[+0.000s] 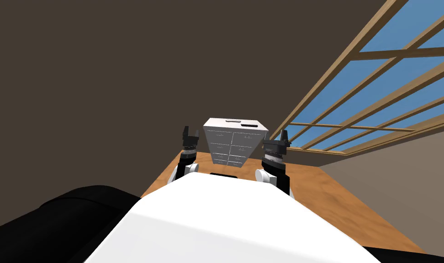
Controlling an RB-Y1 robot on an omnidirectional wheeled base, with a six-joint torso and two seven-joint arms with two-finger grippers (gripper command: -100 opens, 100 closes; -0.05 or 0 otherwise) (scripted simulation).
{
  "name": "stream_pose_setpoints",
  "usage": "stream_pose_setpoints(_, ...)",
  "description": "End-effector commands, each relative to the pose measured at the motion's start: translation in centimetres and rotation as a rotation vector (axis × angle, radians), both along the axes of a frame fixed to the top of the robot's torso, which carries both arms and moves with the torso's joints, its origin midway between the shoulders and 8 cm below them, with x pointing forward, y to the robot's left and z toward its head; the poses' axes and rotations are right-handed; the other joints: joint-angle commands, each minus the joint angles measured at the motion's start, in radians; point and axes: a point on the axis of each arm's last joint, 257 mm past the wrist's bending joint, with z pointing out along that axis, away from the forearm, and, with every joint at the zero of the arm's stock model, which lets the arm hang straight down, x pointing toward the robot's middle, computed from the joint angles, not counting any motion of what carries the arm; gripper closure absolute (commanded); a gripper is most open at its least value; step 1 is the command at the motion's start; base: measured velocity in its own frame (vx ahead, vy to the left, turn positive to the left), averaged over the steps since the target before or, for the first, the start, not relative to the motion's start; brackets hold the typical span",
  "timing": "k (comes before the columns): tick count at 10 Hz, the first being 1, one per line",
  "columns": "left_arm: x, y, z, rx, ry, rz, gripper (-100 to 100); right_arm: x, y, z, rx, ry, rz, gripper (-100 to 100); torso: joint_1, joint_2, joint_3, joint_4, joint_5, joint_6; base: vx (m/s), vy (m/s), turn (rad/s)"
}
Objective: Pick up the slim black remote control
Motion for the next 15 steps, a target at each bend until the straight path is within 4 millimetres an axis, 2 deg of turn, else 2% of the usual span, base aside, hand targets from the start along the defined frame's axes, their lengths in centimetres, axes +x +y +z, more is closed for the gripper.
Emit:
stream_pose_setpoints(1,0.0,0.0,0.0,0.0,0.0,0.0,0,0.2,0.3,-0.2,-0.046,0.015,0.017,-100,0.0,0.0,0.0,0.0,0.0,0.0,-0.031,-0.017,0.047)
stream_pose_setpoints(15,0.0,0.0,0.0,0.0,0.0,0.0,0,1.4,0.9,-2.6,-0.413,0.138,0.12,-100,-0.003,0.006,0.004,0.001,-0.001,0.0,-0.076,-0.043,0.075)
